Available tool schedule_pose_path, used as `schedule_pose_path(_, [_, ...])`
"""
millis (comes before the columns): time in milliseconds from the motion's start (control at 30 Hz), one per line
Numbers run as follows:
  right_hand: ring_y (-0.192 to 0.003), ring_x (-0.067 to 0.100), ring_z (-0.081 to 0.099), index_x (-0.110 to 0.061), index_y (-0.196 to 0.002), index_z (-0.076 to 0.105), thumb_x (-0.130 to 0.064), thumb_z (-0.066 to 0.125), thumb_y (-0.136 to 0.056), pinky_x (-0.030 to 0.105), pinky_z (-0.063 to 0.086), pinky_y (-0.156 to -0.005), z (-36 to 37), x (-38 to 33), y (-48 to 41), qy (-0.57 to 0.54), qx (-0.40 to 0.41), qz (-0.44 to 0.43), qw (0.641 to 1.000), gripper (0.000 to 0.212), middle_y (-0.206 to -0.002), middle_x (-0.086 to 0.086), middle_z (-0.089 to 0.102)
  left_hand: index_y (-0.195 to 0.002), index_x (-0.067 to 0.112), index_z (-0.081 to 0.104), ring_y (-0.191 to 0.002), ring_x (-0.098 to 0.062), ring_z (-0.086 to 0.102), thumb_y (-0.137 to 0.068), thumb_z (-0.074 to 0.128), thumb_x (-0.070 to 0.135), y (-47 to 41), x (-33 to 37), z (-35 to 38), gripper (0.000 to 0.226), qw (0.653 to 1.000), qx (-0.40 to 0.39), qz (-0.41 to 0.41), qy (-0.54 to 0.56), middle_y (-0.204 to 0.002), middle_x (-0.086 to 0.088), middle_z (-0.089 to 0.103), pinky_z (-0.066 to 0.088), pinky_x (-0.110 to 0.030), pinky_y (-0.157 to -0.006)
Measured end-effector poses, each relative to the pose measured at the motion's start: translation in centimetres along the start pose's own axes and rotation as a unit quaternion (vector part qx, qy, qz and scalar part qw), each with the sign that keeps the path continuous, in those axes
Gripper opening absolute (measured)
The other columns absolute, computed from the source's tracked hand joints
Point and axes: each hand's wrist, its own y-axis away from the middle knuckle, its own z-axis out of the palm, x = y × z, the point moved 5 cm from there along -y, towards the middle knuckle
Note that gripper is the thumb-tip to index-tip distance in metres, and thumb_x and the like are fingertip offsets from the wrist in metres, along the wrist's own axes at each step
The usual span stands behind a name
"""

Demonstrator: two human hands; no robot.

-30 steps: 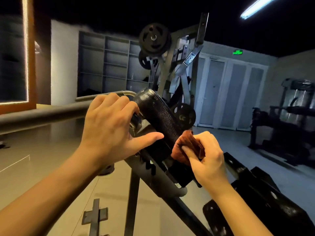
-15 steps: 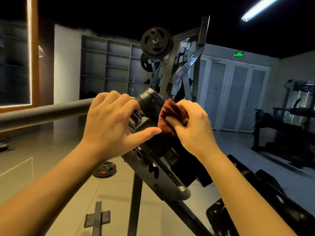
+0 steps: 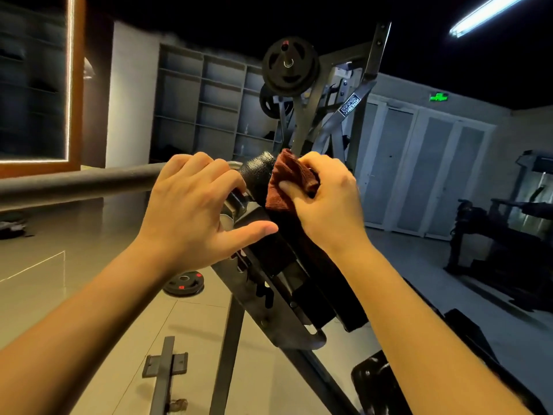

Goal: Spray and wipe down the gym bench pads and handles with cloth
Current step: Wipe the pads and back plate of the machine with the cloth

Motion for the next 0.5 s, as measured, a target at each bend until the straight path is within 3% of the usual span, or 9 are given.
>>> schedule_pose_path(267, [-0.093,0.013,0.059,-0.03,-0.098,0.065,-0.05,0.069,-0.086,0.044,0.054,-0.081,-1.9,6.4,10.3,-0.023,-0.032,0.106,0.994,0.023,-0.094,-0.014,0.062,-0.094,0.02,0.065,-0.092,-0.023,0.053,-0.088,0.032,0.087,0.0,-0.1,-0.1,0.075,1.0,-0.007,-0.005,0.001,-0.094,0.001,0.063,0.037,-0.042,-0.087])
schedule_pose_path(500, [-0.094,-0.001,0.055,-0.024,-0.102,0.063,-0.028,0.081,-0.085,0.019,0.049,-0.078,-0.8,3.5,4.9,-0.072,0.079,0.086,0.991,0.025,-0.101,-0.012,0.053,-0.1,0.021,0.068,-0.094,-0.021,0.054,-0.088,0.031,0.088,0.0,-0.1,-0.3,0.077,1.0,-0.021,-0.007,0.001,-0.096,0.003,0.064,0.037,-0.041,-0.089])
